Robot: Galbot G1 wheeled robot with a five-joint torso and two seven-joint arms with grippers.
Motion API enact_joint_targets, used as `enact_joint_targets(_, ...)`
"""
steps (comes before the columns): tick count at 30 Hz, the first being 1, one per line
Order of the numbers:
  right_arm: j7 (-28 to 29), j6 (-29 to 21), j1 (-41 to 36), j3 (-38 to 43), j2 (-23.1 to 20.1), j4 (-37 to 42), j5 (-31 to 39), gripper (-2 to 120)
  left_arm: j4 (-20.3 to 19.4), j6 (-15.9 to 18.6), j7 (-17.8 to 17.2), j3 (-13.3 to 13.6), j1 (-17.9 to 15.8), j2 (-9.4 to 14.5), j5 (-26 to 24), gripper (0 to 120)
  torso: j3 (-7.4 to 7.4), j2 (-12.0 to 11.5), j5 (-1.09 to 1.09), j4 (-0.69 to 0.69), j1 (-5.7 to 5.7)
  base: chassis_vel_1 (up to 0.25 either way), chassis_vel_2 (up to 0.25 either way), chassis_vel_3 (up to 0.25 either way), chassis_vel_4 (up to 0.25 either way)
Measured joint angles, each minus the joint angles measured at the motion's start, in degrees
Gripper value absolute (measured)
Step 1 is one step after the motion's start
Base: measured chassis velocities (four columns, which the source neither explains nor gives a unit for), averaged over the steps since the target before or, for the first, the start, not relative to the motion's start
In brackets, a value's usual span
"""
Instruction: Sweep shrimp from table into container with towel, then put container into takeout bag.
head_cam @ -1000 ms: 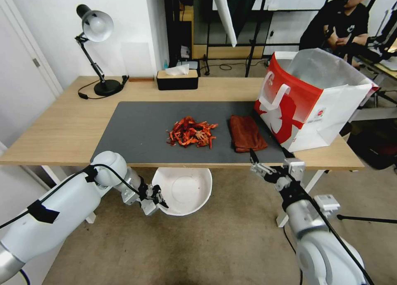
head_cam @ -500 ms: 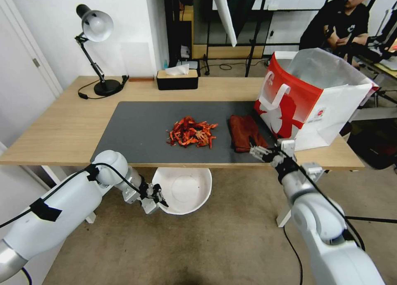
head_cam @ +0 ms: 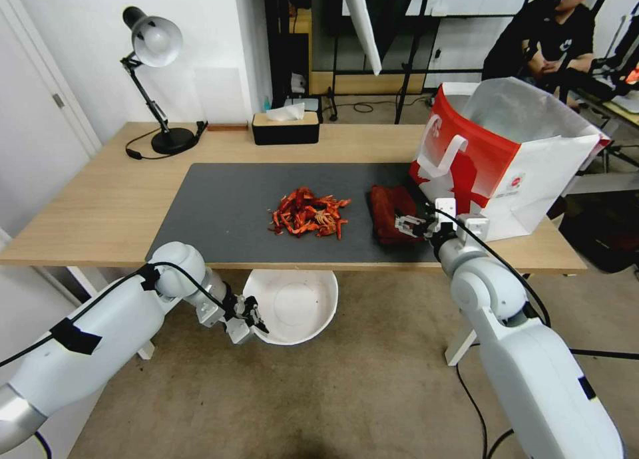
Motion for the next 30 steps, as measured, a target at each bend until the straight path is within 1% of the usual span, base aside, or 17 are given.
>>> enact_joint_targets(9, 1.19, -2.79, 4.26, -2.68, -0.04, -3.38, 0.65, 100, 0.21, -0.42, -0.01, -0.13, 0.4, -0.17, 0.68, 0, 0.0, 0.0, -0.01, 0.01, 0.0, 0.0, 0.0, 0.0, 0.0)
enact_joint_targets(17, 2.03, -2.92, 6.27, -4.22, 0.02, -6.13, 2.36, 100, 0.1, -0.51, -0.06, -0.24, 0.75, -0.1, 0.7, 0, 0.0, 0.0, 0.0, 0.0, 0.0, 0.0, 0.0, 0.0, 0.0)
enact_joint_targets(26, 2.38, -2.9, 6.49, -4.33, 0.65, -7.19, 4.24, 100, -0.09, -0.66, -0.21, -0.24, 0.96, -0.11, 0.61, 0, 0.0, 0.0, -0.01, 0.0, -0.01, 0.0, 0.0, 0.0, 0.0)
enact_joint_targets(28, 2.37, -2.88, 6.26, -4.32, 0.86, -7.35, 4.32, 98, -0.27, -0.69, -0.27, -0.25, 1.13, -0.08, 0.57, 0, 0.0, 0.0, -0.01, 0.0, -0.01, 0.0, 0.0, 0.0, 0.0)
enact_joint_targets(30, 2.37, -2.87, 6.03, -4.27, 0.98, -7.44, 4.32, 91, -0.43, -0.7, -0.29, -0.29, 1.31, -0.01, 0.53, 0, -0.01, 0.0, -0.01, 0.0, -0.01, 0.0, 0.0, 0.0, 0.0)
